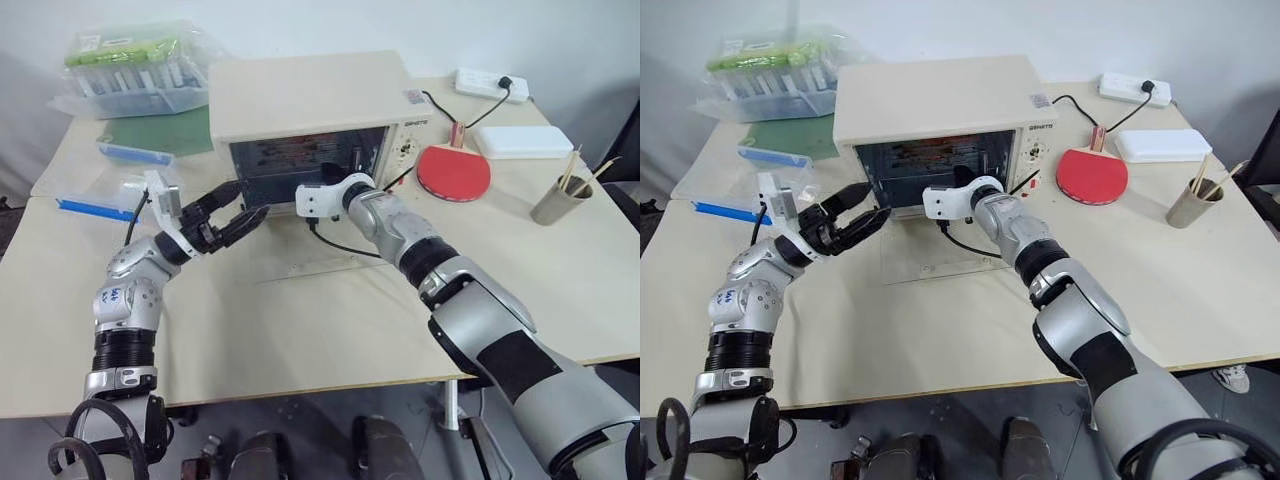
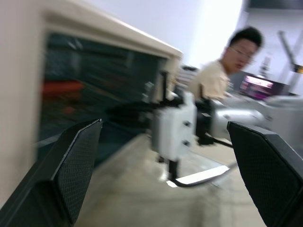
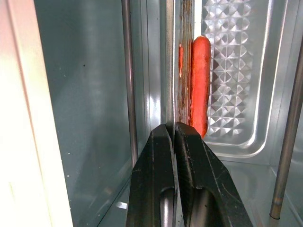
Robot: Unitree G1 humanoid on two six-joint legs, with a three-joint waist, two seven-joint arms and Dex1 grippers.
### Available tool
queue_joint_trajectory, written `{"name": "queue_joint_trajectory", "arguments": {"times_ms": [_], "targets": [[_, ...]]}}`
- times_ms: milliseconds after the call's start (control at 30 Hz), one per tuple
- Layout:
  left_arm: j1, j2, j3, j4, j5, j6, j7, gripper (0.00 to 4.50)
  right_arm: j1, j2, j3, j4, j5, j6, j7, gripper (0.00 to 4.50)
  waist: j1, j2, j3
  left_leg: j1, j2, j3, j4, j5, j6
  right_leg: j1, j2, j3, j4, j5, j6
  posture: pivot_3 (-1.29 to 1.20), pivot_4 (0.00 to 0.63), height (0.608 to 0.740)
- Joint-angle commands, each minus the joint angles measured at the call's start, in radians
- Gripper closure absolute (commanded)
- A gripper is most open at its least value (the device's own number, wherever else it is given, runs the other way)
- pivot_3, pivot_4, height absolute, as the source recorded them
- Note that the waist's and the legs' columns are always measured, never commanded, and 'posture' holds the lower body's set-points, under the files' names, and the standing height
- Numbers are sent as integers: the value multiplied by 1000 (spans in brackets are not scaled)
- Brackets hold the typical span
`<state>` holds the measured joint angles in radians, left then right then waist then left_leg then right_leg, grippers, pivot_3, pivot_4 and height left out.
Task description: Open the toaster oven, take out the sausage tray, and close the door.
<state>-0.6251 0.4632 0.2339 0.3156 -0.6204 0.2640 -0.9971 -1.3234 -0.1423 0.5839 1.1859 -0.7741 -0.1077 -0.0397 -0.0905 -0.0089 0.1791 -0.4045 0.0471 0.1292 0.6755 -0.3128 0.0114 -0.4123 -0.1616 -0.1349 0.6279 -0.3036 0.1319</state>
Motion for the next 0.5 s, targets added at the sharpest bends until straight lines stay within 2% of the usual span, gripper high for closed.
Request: {"name": "queue_joint_trajectory", "arguments": {"times_ms": [33,233,500], "targets": [[-63,-14,29,47,23,-79,27,0,-57,6,-14,-20,8,-3,-46,4489,0,0,0,0,0,0,0,0,0,0,0,0,0,0,0,0,150,740],[-163,-35,45,205,55,-179,38,0,-55,8,-13,-22,9,-5,-46,4489,0,0,0,0,0,0,0,0,0,0,0,0,0,0,0,0,150,740],[-254,-14,54,374,90,-250,22,0,-51,5,-13,-25,10,-7,-43,4489,0,0,0,0,0,0,1,0,0,0,0,0,0,0,0,0,150,740]]}}
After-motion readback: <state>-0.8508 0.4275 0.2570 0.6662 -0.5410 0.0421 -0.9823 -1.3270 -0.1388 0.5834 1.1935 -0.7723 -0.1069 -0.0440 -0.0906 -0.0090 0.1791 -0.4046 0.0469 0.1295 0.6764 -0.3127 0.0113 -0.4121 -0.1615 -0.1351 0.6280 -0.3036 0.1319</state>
